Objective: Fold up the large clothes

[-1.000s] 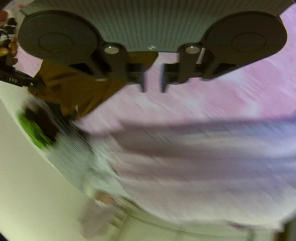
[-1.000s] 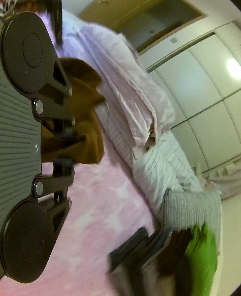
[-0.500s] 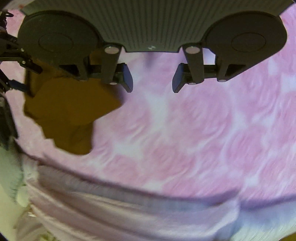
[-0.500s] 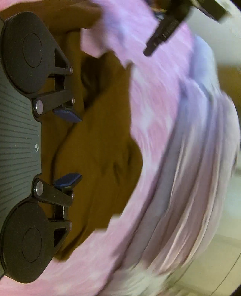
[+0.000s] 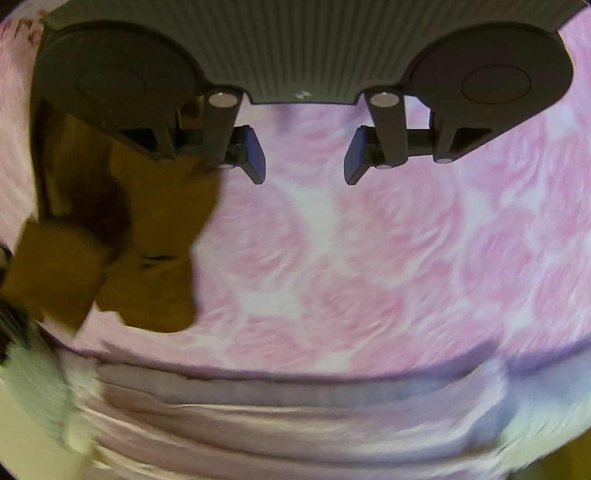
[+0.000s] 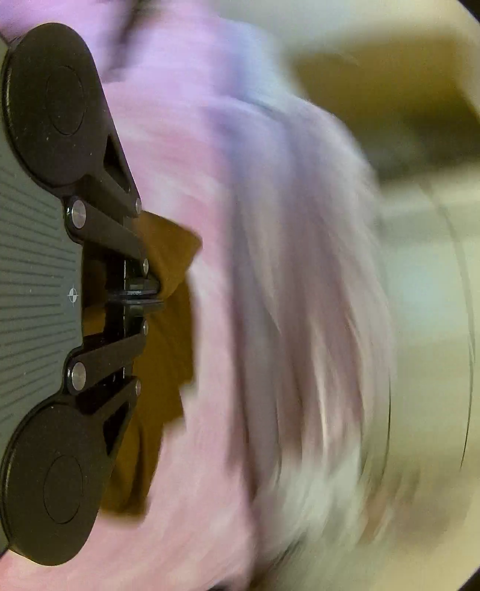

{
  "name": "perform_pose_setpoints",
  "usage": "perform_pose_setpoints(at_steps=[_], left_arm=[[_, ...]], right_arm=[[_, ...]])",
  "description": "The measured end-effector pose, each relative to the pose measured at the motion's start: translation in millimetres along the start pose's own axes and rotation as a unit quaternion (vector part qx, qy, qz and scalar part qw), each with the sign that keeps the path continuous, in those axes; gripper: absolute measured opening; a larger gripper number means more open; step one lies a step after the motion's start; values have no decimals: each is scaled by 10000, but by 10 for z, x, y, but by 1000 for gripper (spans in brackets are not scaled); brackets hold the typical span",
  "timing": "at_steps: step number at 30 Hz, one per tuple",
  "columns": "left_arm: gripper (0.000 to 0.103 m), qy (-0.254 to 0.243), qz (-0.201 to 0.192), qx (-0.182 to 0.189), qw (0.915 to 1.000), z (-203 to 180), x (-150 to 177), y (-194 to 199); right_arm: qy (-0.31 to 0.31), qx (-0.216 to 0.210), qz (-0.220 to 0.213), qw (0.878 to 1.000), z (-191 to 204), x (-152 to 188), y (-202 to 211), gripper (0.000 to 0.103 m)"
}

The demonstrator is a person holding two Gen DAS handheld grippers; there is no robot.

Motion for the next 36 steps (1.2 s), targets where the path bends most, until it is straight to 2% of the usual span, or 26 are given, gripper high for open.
perform_pose_setpoints(at_steps=[2, 4, 6, 7, 8, 10, 11, 12, 13, 15, 16, 17, 18, 19, 20, 22, 24, 27, 29, 31, 33, 34, 36], left_arm=[[41, -386, -99, 210, 9990, -273, -90, 13], [42, -722, -188, 516, 9959, -593, -193, -20], [50, -875, -222, 776, 9929, -860, -282, -127], [51, -946, -239, 879, 9913, -1006, -336, -208], [51, -1046, -255, 975, 9894, -1164, -399, -316], [52, -1202, -190, 1155, 9858, -1441, -495, -561], [52, -1316, -109, 1153, 9845, -1578, -560, -718], [52, -1466, -62, 1145, 9825, -1701, -603, -863], [52, -1670, -31, 1103, 9798, -1828, -647, -1015], [51, -2069, 65, 855, 9746, -1984, -668, -1276], [50, -2270, 141, 719, 9711, -2035, -666, -1409], [40, -2423, 198, 588, 9682, -2053, -647, -1521], [14, -2518, 274, 523, 9660, -2061, -629, -1603], [1, -2607, 312, 479, 9637, -2034, -606, -1646], [3, -2627, 253, 448, 9635, -1986, -599, -1629], [3, -2378, -122, 540, 9697, -1806, -662, -1412], [3, -1880, -516, 589, 9790, -1440, -775, -1055], [3, -1036, -1036, -113, 9891, -555, -903, -516], [5, -241, -1092, -863, 9900, 260, -871, -223], [6, 460, -915, -1589, 9820, 1008, -697, 5], [5, 1153, -659, -2257, 9651, 1646, -351, 270], [5, 1446, -570, -2402, 9582, 1839, -159, 400], [8, 1832, -395, -2394, 9527, 2030, 256, 618]], right_arm=[[-958, 484, -478, 9931, -676, -335, 479, 0], [-1741, 1059, -934, 9745, -1359, -527, 993, 0], [-2519, 1885, -1230, 9412, -2097, -516, 1487, 0], [-2777, 2346, -1129, 9247, -2375, -447, 1646, 2], [-3163, 3008, -757, 8965, -2745, -266, 1793, 5], [-3780, 3626, -200, 8516, -3173, 91, 1966, 24], [-4202, 3729, -57, 8273, -3311, 317, 2057, 25], [-4555, 3671, -45, 8110, -3358, 486, 2105, 25], [-4874, 3502, -11, 7999, -3365, 662, 2143, 26], [-5187, 3241, 248, 7908, -3270, 965, 2116, 27], [-5190, 3205, 434, 7912, -3182, 1087, 2063, 27], [-5179, 3161, 606, 7926, -3122, 1188, 2056, 27], [-5186, 3077, 754, 7942, -3057, 1303, 2075, 27], [-5208, 2920, 920, 7969, -2944, 1390, 1988, 27], [-5214, 2755, 1031, 8010, -2842, 1448, 1955, 27], [-5099, 2385, 1279, 8165, -2612, 1500, 1809, 27], [-4757, 2046, 1525, 8418, -2369, 1469, 1665, 27], [-4129, 1540, 1882, 8777, -1981, 1434, 1505, 27], [-3727, 1147, 2152, 8953, -1658, 1437, 1415, 27], [-3360, 787, 2445, 9061, -1307, 1492, 1333, 27], [-2931, 470, 2680, 9166, -954, 1554, 1285, 27], [-2593, 313, 2798, 9238, -731, 1586, 1272, 28], [-1960, 63, 2982, 9341, -327, 1681, 1275, 32]])
Point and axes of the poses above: each gripper's, at about its wrist camera, not at the fingertips, and y roughly against the way its jaws point, z to its left, x to its underside, the point moved 7 cm from there along -y, roughly the way its jaws point, and after that the axes turned 1 degree about -z, right-handed, at the moved point
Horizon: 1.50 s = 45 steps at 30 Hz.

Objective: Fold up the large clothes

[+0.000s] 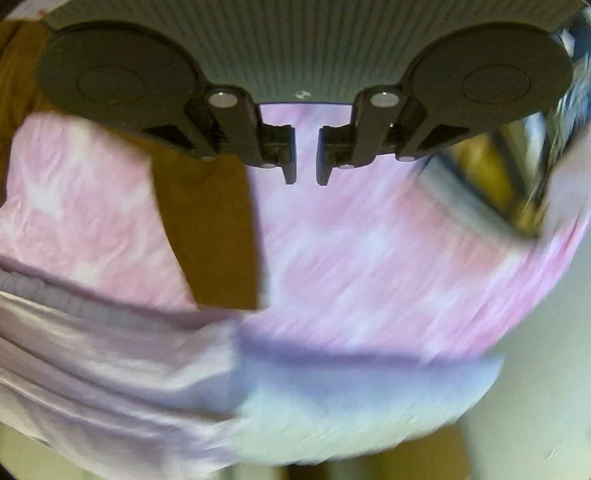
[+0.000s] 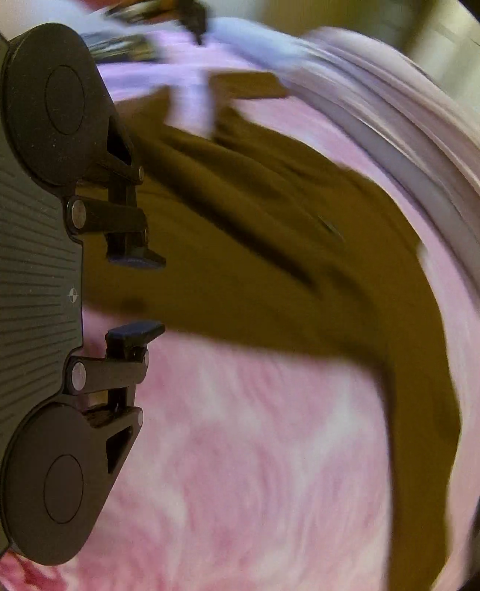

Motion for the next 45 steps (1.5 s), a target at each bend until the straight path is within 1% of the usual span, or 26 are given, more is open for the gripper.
perform_pose_setpoints(at_steps=[2, 3, 6, 8, 11, 13, 14, 15, 16, 18, 20, 22, 23, 24, 25, 26, 27, 31, 34, 35, 36, 38, 39, 41, 44, 45], left_arm=[[8, -53, 259, 51, 9996, 188, 395, 146], [12, -134, 382, 175, 9990, 209, 582, 221], [25, -516, 857, 753, 9921, 96, 1223, 441], [27, -824, 1041, 1094, 9851, -81, 1558, 576], [33, -1178, 1132, 1560, 9742, -350, 1918, 758], [40, -1477, 971, 1775, 9681, -486, 1988, 793], [46, -1708, 838, 1884, 9635, -579, 1993, 811], [50, -1931, 686, 1994, 9582, -670, 1978, 815], [51, -2179, 554, 2070, 9522, -763, 1930, 769], [54, -2644, 346, 2295, 9361, -935, 1872, 722], [54, -3051, 361, 2641, 9143, -1114, 1826, 640], [48, -3381, 538, 2968, 8915, -1246, 1861, 584], [41, -3495, 662, 3099, 8817, -1301, 1886, 542], [34, -3471, 770, 3227, 8772, -1321, 1887, 510], [29, -3387, 844, 3337, 8757, -1322, 1891, 489], [16, -3274, 919, 3416, 8762, -1309, 1885, 499], [12, -3108, 979, 3482, 8790, -1282, 1883, 537], [11, -2262, 1146, 3606, 8976, -1072, 1989, 895], [8, -1401, 1503, 3939, 8959, -912, 2240, 1412], [0, -1321, 1580, 3947, 8954, -906, 2359, 1574], [0, -1272, 1650, 3891, 8974, -883, 2495, 1723], [0, -985, 1855, 3828, 8997, -830, 2785, 1923], [0, -871, 1971, 3780, 9004, -816, 2929, 1989], [0, -716, 2125, 3688, 9021, -821, 3185, 2065], [0, -811, 2265, 3564, 9028, -910, 3473, 2083], [0, -847, 2259, 3414, 9084, -919, 3525, 2074]], right_arm=[[781, 67, 173, 9968, 300, 203, -109, 38], [1117, 124, 202, 9935, 418, 295, -156, 43], [2046, 382, 206, 9779, 732, 591, -293, 47], [2482, 509, 103, 9673, 857, 703, -390, 47], [2989, 782, -11, 9511, 975, 878, -615, 47], [3304, 1184, -223, 9361, 991, 931, -784, 45], [3377, 1313, -357, 9314, 997, 958, -792, 40], [3349, 1269, -478, 9324, 978, 1001, -722, 16], [3239, 1270, -533, 9360, 953, 998, -681, 12], [2913, 1317, -622, 9455, 882, 968, -601, 12], [2544, 1392, -783, 9538, 756, 930, -475, 12], [2097, 1396, -911, 9634, 609, 880, -288, 11], [1805, 1359, -991, 9691, 534, 844, -210, 11], [1460, 1312, -1101, 9743, 435, 805, -106, 11], [1220, 1260, -1172, 9775, 383, 774, -28, 11], [904, 1202, -1274, 9804, 277, 735, 92, 11], [617, 1189, -1370, 9815, 180, 700, 206, 11], [-521, 865, -1679, 9806, -318, 617, 773, 10], [-884, 722, -1860, 9759, -613, 601, 1198, 8], [-932, 765, -1857, 9752, -685, 594, 1314, 8], [-1030, 805, -1850, 9740, -797, 613, 1420, 7], [-1233, 709, -1755, 9742, -977, 680, 1563, 5], [-1297, 748, -1657, 9747, -1075, 731, 1594, 0], [-1420, 806, -1413, 9764, -1297, 848, 1601, 0], [-1455, 1126, -1094, 9768, -1611, 1031, 1578, 0], [-1498, 1187, -942, 9770, -1714, 1070, 1561, 0]])
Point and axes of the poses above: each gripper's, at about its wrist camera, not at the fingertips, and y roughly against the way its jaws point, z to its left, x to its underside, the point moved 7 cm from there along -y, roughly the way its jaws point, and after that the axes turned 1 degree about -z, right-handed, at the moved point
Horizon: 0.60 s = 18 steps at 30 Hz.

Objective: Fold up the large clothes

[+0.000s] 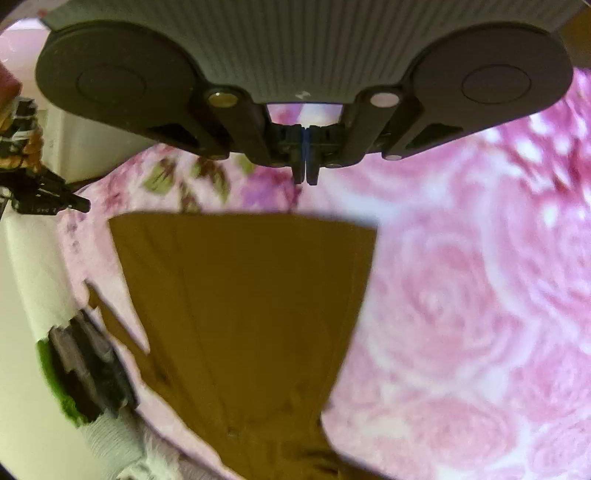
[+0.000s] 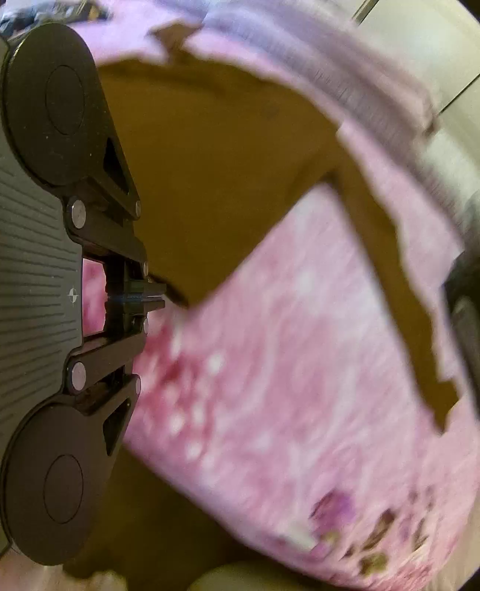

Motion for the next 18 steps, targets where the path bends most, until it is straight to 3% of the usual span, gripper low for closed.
perform_pose_setpoints(at_steps=[2, 3, 4, 5, 6, 7, 12, 16, 17, 18], left_arm=[[3, 47, -205, -139, 9997, -11, -15, 22], [11, 68, -387, -232, 9990, -11, -51, 68], [18, 45, -570, -330, 9978, -1, -94, 120], [31, 13, -705, -385, 9968, 1, -123, 155], [38, -37, -833, -450, 9955, 4, -167, 171], [41, -88, -935, -553, 9940, 4, -232, 154], [42, -131, -1032, -648, 9925, 118, -397, -131], [31, 26, -1126, -815, 9903, 174, -394, -329], [9, 17, -1139, -832, 9900, 163, -387, -330], [1, 34, -1089, -757, 9912, 145, -380, -342]], right_arm=[[-44, -155, 149, 9998, -72, 8, -62, 0], [37, -230, 139, 9996, -63, 2, -55, 0], [193, -286, 136, 9993, -33, -5, -54, 10], [402, -360, 114, 9985, 16, -30, -55, 22], [563, -442, 57, 9974, 64, -50, -66, 45], [703, -523, -36, 9962, 120, -54, -76, 57], [1019, -671, -134, 9924, 222, -118, -435, 57], [952, -595, -212, 9934, 184, -168, -729, 55], [969, -519, -188, 9938, 160, -159, -800, 47], [1063, -386, -243, 9933, 162, -155, -804, 9]])
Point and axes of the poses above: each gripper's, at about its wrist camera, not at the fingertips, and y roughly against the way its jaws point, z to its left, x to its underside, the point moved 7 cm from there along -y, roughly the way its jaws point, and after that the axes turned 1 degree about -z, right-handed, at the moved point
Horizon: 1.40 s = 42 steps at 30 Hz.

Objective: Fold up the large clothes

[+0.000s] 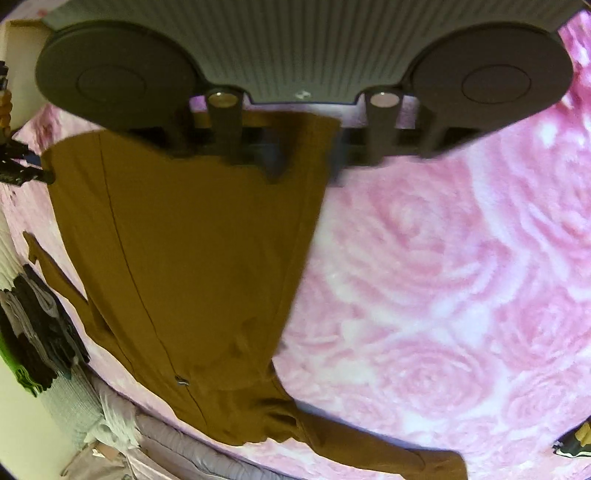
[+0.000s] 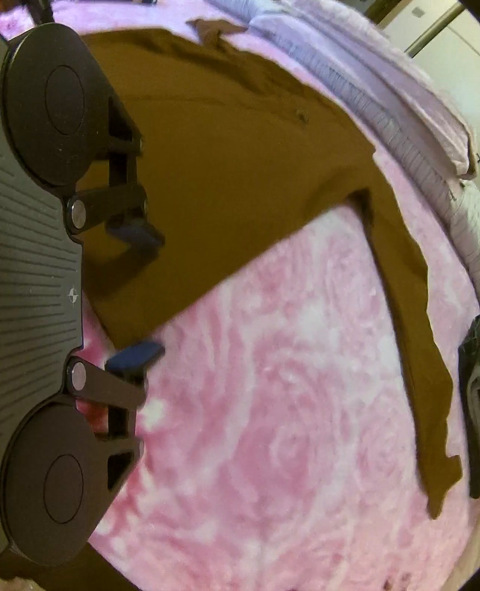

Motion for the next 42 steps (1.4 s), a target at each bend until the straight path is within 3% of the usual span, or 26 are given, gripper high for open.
perform_pose_setpoints(at_steps=[1, 7, 10, 12, 14, 15, 16, 17, 18, 20, 24, 28, 36, 39, 42], left_arm=[[1, 103, 12, 114, 9999, -12, 19, 36], [1, 542, -244, 705, 9957, -110, 93, 537], [2, 436, 145, 404, 9981, -93, 285, 442], [6, 174, 550, -95, 9983, -69, 420, 257], [9, 89, 620, -127, 9980, -75, 414, 228], [16, 152, 669, -67, 9976, -65, 374, 253], [21, 199, 648, -9, 9977, -39, 316, 304], [28, 199, 563, -28, 9982, 15, 240, 373], [28, 181, 511, -91, 9985, 72, 163, 426], [28, 188, 429, -249, 9986, 258, -42, 518], [30, 327, 48, -717, 9969, 715, -719, 526], [30, 439, -433, -879, 9942, 1040, -1696, 334], [41, 301, -936, -1257, 9872, 1367, -3936, -598], [43, 143, -1016, -1492, 9835, 1469, -4525, -964], [46, 3, -1053, -1726, 9794, 1535, -4817, -1278]], right_arm=[[144, -62, 46, 9999, 22, 2, 24, 0], [14, -526, -55, 9986, -16, -137, 524, 0], [161, -194, 244, 9994, -123, -49, 512, 0], [369, 21, 707, 9968, -143, 113, 362, 0], [422, 278, 1110, 9925, -131, 262, 239, 10], [458, 350, 1107, 9922, -101, 276, 245, 20], [492, 350, 1096, 9921, -62, 271, 267, 36], [489, 352, 1076, 9924, -32, 254, 298, 45], [464, 420, 1026, 9927, -17, 234, 328, 53], [450, 642, 862, 9932, -17, 132, 393, 53], [142, 829, 533, 9950, 0, -131, 417, 53], [-204, 953, 252, 9949, 104, -479, 325, 53], [-296, 1339, 24, 9905, 399, -790, 145, 53], [-401, 1534, 103, 9873, 403, -780, 68, 53], [-449, 1787, 312, 9824, 421, -707, -52, 53]])
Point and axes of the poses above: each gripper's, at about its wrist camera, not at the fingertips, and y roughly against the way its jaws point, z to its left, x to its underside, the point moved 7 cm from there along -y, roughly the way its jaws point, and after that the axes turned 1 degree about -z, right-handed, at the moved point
